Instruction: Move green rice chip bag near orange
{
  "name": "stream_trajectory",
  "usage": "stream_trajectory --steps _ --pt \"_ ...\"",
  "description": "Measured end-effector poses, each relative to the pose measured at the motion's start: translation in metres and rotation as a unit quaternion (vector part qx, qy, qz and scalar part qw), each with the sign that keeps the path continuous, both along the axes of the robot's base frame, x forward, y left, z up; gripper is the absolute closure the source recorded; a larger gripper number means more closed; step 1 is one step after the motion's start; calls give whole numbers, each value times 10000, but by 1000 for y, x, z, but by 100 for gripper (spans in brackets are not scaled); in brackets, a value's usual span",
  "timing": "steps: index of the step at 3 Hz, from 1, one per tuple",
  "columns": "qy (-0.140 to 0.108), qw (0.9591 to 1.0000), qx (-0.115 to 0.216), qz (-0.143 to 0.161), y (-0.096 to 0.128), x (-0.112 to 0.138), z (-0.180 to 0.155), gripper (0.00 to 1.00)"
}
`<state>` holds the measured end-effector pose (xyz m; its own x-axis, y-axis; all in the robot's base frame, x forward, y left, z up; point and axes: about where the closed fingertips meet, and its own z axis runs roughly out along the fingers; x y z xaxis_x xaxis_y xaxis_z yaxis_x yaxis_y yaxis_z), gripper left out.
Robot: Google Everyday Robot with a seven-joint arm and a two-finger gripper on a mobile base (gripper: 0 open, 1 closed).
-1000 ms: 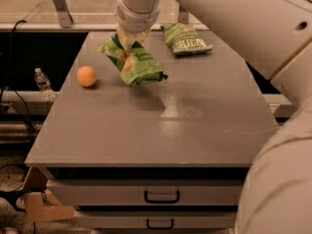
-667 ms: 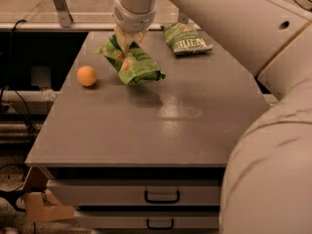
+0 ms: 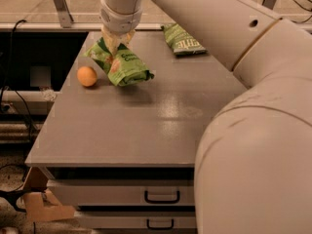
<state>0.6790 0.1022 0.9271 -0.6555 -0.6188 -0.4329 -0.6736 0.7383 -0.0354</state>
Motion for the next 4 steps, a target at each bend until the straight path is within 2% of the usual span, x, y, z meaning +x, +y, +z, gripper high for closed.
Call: stream_trajectory --steps 2,3,4 --pt "87 9999 70 118 22 20 -10 100" --pt "210 9996 132 127 28 27 -16 83" --pt "217 9996 134 135 30 28 -18 59"
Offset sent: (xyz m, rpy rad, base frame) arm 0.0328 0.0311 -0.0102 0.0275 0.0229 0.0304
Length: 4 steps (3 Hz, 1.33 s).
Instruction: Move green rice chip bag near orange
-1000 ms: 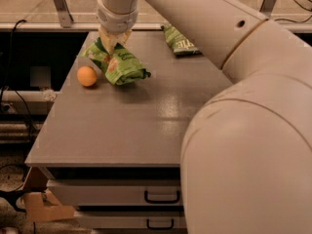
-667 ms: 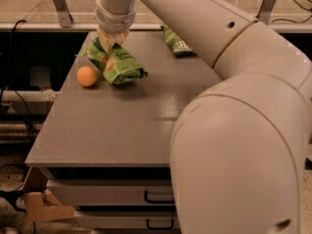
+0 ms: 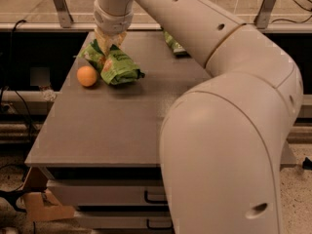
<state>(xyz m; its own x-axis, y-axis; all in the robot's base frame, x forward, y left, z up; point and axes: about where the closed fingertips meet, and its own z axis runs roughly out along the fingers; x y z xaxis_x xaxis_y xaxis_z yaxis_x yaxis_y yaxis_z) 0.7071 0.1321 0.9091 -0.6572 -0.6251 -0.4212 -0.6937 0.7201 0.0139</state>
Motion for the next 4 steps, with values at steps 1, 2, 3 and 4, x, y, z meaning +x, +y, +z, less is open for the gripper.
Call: stream_trajectory --steps 1,2,3,4 --pt "12 10000 -4 10 2 0 -3 36" --pt "27 10000 -10 20 3 1 -5 13" --pt "41 10000 -15 29 5 1 -8 0" --pt "-5 10000 -12 69 5 0 -8 0"
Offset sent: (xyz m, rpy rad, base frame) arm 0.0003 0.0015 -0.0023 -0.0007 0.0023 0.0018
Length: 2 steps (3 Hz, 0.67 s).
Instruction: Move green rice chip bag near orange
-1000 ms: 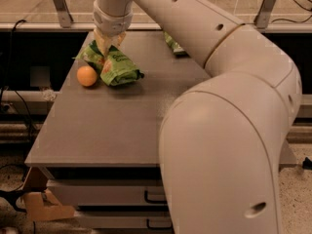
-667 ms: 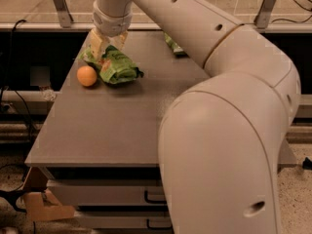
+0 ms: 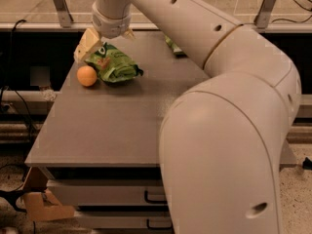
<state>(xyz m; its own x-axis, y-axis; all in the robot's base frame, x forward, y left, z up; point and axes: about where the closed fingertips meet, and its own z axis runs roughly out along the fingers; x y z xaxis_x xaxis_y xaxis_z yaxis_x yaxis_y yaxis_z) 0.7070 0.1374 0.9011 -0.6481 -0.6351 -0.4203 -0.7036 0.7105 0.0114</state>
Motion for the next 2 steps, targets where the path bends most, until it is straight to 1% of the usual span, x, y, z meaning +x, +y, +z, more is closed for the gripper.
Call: stream_trajectory --steps 1,2 --pt "-119 9999 -9 -96 -24 2 5 0" --pt "-268 9988 145 -370 -62 6 19 0"
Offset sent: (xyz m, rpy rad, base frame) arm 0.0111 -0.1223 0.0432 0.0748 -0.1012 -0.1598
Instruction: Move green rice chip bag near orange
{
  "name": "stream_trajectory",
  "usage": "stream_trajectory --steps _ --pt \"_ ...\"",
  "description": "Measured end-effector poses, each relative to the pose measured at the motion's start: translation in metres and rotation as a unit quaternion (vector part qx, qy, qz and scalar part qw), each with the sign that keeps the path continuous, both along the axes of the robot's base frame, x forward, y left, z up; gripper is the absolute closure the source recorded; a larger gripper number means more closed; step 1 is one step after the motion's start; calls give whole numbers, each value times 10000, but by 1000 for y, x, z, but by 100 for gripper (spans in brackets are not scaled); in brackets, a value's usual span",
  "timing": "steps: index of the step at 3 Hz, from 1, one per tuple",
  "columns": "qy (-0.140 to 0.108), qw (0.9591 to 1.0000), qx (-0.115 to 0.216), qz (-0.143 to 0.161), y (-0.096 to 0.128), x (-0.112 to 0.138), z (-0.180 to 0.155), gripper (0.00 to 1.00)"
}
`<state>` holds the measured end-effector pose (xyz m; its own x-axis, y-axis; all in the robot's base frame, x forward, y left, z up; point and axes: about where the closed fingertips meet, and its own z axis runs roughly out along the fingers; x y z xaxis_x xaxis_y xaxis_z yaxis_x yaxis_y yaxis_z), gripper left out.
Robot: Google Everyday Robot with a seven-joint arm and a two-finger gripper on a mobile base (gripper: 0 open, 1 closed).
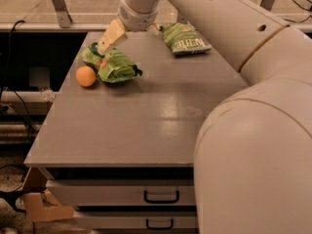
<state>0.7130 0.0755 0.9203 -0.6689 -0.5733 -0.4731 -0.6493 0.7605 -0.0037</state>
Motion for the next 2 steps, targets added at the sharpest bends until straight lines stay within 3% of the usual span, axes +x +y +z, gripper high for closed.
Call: stream_trajectory --steps 1,2 --pt "-85 9995 183 -245 -34 3 8 0" --pt "-86 9994 193 -276 -38 4 7 0"
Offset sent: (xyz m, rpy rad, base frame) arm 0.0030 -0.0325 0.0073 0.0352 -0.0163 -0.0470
